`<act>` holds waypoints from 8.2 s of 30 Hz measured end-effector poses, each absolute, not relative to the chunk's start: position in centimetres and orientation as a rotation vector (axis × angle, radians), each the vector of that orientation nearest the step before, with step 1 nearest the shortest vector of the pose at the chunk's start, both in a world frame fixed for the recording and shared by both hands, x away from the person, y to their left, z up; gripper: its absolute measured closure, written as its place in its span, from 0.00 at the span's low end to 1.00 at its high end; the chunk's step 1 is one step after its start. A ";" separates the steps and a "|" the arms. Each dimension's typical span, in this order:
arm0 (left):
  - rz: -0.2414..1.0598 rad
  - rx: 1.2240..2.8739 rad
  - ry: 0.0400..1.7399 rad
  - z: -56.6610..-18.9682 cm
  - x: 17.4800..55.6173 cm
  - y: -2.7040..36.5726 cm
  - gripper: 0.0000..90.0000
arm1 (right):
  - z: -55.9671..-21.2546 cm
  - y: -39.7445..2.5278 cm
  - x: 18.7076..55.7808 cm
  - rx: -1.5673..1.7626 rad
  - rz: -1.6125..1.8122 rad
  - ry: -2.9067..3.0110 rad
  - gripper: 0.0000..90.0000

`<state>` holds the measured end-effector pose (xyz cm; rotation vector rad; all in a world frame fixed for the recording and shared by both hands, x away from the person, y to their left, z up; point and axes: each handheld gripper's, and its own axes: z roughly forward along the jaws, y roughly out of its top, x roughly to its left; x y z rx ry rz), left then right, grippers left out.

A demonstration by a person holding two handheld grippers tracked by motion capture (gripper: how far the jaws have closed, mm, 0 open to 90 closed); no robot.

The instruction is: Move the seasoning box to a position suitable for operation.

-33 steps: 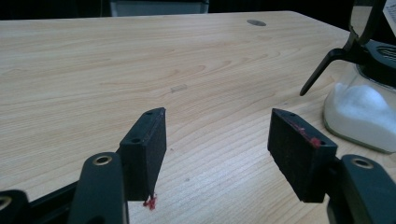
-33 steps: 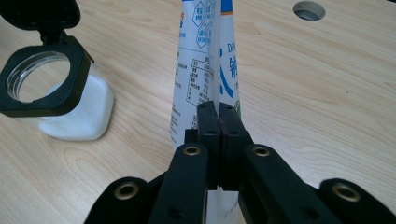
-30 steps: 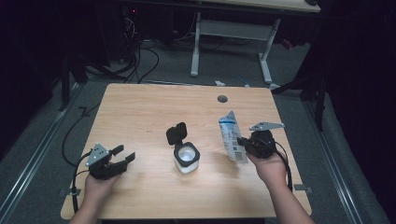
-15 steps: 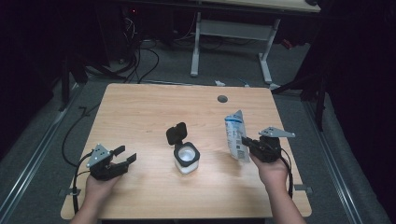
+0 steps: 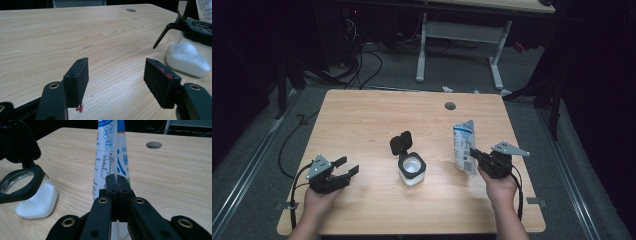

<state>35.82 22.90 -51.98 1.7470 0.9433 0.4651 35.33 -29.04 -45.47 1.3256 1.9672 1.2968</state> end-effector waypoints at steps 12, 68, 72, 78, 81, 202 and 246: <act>0.459 1.752 0.939 -52.1 35.9 22.8 0.41 | -46.3 -28.4 36.4 1.320 1.346 1.918 1.00; 0.453 1.755 0.936 -52.1 35.9 22.7 0.41 | -48.2 -30.0 35.6 1.333 1.263 1.902 0.98; 0.451 1.754 0.936 -52.1 35.9 22.8 0.41 | -48.2 -29.9 35.4 1.332 1.256 1.908 0.97; 0.450 1.754 0.937 -52.1 35.9 22.8 0.41 | -48.4 -30.0 35.1 1.336 1.251 1.904 0.94; 0.449 1.754 0.937 -52.1 35.9 22.7 0.41 | -48.6 -30.1 34.9 1.342 1.248 1.904 0.92; 0.454 1.799 0.971 -52.3 34.4 20.7 0.52 | -51.7 -18.8 31.1 1.063 1.206 2.122 0.85; 0.450 1.747 1.042 -49.2 36.9 16.2 0.89 | -52.1 -15.8 34.0 1.124 1.215 2.145 0.99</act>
